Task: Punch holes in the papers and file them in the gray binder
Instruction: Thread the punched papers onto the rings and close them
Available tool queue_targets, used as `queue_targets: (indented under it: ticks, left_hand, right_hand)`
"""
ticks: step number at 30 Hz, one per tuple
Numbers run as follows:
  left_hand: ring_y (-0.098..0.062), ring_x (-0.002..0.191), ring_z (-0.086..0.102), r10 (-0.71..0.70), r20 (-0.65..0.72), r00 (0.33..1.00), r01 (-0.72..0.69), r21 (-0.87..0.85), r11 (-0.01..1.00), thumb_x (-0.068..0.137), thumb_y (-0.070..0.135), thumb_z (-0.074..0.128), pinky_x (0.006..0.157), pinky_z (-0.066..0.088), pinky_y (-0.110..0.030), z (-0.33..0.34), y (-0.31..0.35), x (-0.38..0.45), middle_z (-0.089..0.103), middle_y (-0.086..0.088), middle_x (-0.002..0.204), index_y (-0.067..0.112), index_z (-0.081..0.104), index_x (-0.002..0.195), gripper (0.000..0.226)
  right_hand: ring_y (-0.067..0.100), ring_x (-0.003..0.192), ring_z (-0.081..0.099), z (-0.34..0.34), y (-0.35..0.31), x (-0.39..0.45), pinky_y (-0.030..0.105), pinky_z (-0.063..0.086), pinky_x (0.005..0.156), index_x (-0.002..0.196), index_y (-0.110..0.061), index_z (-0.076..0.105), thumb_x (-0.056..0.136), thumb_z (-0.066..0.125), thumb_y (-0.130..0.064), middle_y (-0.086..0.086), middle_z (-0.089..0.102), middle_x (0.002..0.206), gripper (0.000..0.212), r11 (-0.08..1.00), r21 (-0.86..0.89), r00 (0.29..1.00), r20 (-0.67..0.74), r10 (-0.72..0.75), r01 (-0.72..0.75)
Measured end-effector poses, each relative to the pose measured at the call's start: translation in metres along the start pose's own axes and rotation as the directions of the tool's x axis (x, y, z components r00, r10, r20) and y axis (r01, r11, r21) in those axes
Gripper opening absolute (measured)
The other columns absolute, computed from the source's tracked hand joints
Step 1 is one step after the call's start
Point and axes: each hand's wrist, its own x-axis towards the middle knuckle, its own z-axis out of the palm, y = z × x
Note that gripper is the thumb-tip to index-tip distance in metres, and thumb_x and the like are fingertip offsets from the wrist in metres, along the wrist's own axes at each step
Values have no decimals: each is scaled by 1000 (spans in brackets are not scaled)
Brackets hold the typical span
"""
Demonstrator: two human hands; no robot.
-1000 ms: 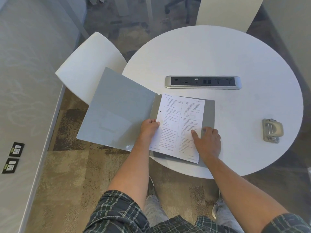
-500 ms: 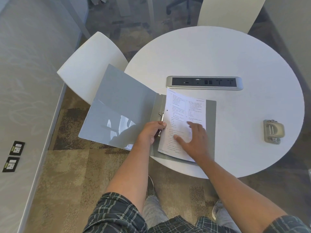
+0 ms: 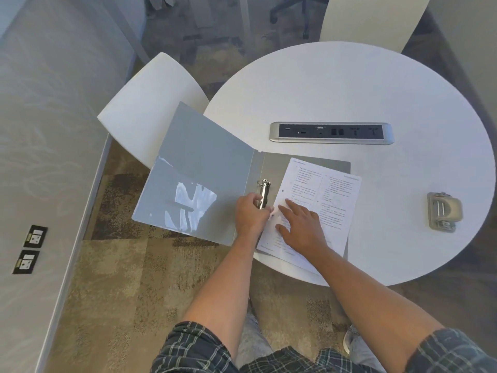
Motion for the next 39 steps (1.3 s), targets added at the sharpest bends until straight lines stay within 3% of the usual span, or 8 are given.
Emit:
queue_targets:
  ticks: [4,8,11,15,22,28,32,39]
  left_hand:
    - [-11,81,63,-76,-60,995,75,-16,997,75,43,87,66,50,-27,-6,-17,-3,63,11,84,26,67,88,29]
    - [-10,66,63,-113,26,993,115,-126,985,77,32,87,69,57,-32,-11,-25,3,67,12,63,32,60,60,32]
    - [-8,72,67,-131,89,987,145,-180,973,77,26,87,69,56,-25,-14,-29,8,69,15,64,29,66,65,24]
    - [-2,67,66,-144,127,981,174,-261,950,74,16,87,59,48,-12,-14,-31,6,69,14,67,30,66,70,26]
    - [-17,91,70,-192,197,962,255,-380,889,73,11,91,77,51,-19,-13,-38,8,73,-2,92,6,71,115,47]
    - [-13,88,71,-194,157,968,239,-354,904,75,22,90,73,54,-21,-9,-33,4,74,2,90,20,71,96,28]
    - [0,69,67,-151,54,987,159,-232,960,78,35,87,60,48,-17,-10,-24,0,71,13,72,30,67,75,21]
    - [-8,68,68,-189,-35,981,184,-112,977,75,21,87,56,50,-23,-5,-16,-7,72,10,71,20,75,83,15]
  right_hand:
    - [22,148,41,4,-9,6,40,25,123,161,-25,33,105,53,-32,-6,30,168,60,979,117,985,37,-171,166]
    - [20,152,31,14,-8,10,36,14,125,164,-29,21,106,49,-33,-13,16,170,64,971,225,982,151,-114,79]
    - [8,158,10,20,-7,11,27,-1,122,165,-32,9,109,42,-35,-19,-1,169,65,958,279,968,215,-131,68]
    - [3,157,-5,23,-9,13,34,-6,125,164,-33,0,109,33,-50,-16,-11,170,67,962,266,951,278,-136,59]
    - [4,156,-12,23,-14,15,36,-9,125,164,-35,-6,105,23,-64,-16,-17,170,71,967,251,941,314,-124,43]
    - [6,157,-13,23,-15,17,37,-11,124,164,-36,-2,106,24,-62,-14,-17,170,69,956,290,942,306,-135,43]
    - [4,157,-6,23,-14,12,35,-7,126,165,-32,2,105,45,-47,-14,-10,171,75,954,292,954,257,-153,74]
    - [12,158,9,17,-19,5,32,-3,126,163,-40,14,93,54,-9,-17,10,170,86,835,542,976,215,-29,-95]
